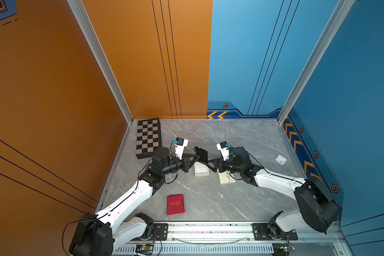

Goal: Take the necklace out of the lift-off lid jewelry box
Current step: Pick up the necklace from the inner lining.

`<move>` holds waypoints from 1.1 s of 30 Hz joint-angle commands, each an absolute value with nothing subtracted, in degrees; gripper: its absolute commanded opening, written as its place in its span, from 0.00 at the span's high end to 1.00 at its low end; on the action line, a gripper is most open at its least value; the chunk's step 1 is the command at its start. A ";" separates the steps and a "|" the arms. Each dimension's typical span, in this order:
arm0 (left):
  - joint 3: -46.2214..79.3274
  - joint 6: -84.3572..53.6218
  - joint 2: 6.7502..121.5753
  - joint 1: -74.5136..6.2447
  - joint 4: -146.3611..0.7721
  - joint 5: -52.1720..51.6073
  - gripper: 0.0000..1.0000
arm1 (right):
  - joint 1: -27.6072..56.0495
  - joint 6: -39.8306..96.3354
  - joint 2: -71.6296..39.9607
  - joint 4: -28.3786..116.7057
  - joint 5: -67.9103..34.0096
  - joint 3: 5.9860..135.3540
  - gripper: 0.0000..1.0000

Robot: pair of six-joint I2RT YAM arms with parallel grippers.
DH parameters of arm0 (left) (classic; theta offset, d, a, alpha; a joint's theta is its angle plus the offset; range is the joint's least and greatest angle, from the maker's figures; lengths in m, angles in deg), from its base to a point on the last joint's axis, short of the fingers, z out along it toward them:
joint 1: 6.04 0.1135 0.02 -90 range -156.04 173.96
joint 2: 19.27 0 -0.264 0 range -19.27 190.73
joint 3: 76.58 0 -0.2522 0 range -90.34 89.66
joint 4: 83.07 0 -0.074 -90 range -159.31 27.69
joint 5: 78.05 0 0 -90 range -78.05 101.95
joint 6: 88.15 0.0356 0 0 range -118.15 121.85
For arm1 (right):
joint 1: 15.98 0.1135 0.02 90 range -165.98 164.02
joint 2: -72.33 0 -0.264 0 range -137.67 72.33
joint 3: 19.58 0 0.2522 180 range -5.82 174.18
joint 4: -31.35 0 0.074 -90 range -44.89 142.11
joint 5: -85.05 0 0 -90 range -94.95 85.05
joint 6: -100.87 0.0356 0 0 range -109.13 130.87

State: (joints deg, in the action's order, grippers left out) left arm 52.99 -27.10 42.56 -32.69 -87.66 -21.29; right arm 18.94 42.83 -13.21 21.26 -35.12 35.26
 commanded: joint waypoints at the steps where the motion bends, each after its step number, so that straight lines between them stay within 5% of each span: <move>1: 51.34 -29.29 42.42 -32.92 -91.60 -20.81 1.00 | 19.41 43.61 -16.45 13.78 -35.14 37.36 0.23; 11: 51.42 -30.96 41.91 -33.24 -93.66 -22.02 1.00 | 19.71 49.85 -24.38 0.37 -36.31 41.19 0.25; 14: 51.62 -31.11 41.99 -33.39 -94.24 -22.22 1.00 | 19.31 52.65 -26.38 -4.12 -36.72 41.46 0.34; 19: 52.02 -31.36 41.91 -33.41 -94.71 -23.21 1.00 | 17.08 58.12 -29.54 -12.33 -38.58 41.47 0.71; 22: 52.52 -31.48 41.53 -33.28 -94.72 -23.38 1.00 | 15.11 60.68 -30.43 -15.60 -39.85 41.77 0.84; 33: 54.14 -32.16 39.88 -32.75 -94.72 -25.22 1.00 | 12.52 52.52 -26.35 0.55 -39.87 49.97 1.00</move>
State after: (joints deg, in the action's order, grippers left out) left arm 53.19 -31.69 40.72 -33.04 -93.30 -23.10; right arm 13.19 56.04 -29.32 -4.86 -39.28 47.00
